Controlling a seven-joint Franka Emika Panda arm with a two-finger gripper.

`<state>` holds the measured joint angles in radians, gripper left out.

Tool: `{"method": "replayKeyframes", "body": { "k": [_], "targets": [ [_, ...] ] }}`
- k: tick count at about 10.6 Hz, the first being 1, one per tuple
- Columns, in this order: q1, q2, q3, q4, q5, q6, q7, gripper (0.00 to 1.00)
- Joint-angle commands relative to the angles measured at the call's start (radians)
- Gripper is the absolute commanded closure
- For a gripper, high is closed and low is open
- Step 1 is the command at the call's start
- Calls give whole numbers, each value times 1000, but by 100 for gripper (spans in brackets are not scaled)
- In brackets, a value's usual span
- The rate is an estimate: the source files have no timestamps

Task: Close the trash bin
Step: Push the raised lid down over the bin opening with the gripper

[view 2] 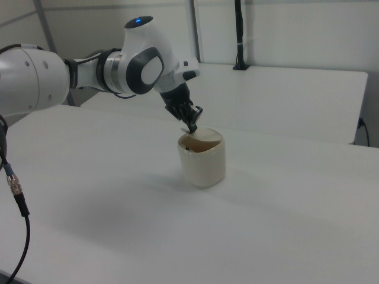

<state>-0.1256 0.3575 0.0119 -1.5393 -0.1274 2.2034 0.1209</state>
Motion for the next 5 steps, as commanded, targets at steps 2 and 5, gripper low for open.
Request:
{"method": "replayKeyframes", "body": {
  "k": [2, 5],
  "targets": [
    [11, 17, -4, -28, -3, -17, -24, 100],
    [11, 34, -4, -30, -3, -17, -24, 100]
  ]
}}
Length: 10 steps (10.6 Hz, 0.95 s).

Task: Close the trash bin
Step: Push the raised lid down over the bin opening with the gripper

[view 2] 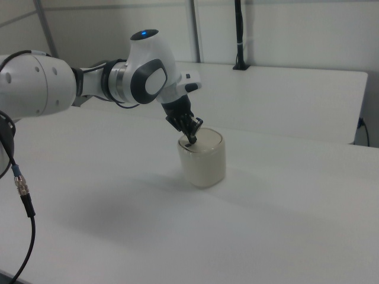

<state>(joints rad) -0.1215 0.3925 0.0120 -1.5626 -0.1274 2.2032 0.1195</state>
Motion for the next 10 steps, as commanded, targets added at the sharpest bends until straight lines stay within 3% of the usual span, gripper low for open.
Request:
{"method": "replayKeyframes", "body": {
  "k": [1, 6, 10],
  "targets": [
    [6, 2, -4, -7, -3, -17, -23, 100],
    [20, 41, -4, -8, -1, -16, -14, 100],
    [22, 0, -4, 15, 6, -55, -17, 100]
  ]
}}
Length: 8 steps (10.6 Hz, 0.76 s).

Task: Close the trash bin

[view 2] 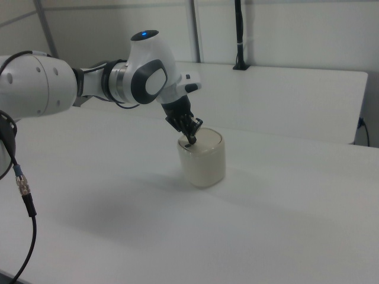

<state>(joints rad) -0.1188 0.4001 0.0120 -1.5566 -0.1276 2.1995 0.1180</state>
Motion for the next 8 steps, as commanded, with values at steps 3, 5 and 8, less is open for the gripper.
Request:
{"method": "replayKeyframes", "body": {
  "k": [3, 5, 8],
  "targets": [
    [54, -82, -4, 9, 10, -128, -15, 100],
    [111, -125, -4, 6, 6, -223, -14, 100],
    [175, -210, -4, -2, 6, -323, -18, 100]
  ]
}}
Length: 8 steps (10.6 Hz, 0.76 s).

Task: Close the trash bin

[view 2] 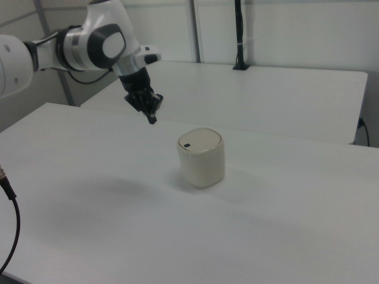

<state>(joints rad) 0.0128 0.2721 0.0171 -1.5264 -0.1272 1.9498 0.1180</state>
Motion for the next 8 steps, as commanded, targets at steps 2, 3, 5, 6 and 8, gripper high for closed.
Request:
{"method": "replayKeyframes", "body": {
  "k": [2, 3, 5, 6, 8],
  "targets": [
    [84, -120, -9, -35, -3, -147, -21, 97],
    [94, -140, -9, -44, -6, -173, -21, 93],
    [104, -175, -8, -50, -6, -228, -26, 82],
    [108, -186, -8, -50, -5, -267, -29, 63],
    [110, -191, -8, -52, -5, -307, -29, 7]
  ]
}}
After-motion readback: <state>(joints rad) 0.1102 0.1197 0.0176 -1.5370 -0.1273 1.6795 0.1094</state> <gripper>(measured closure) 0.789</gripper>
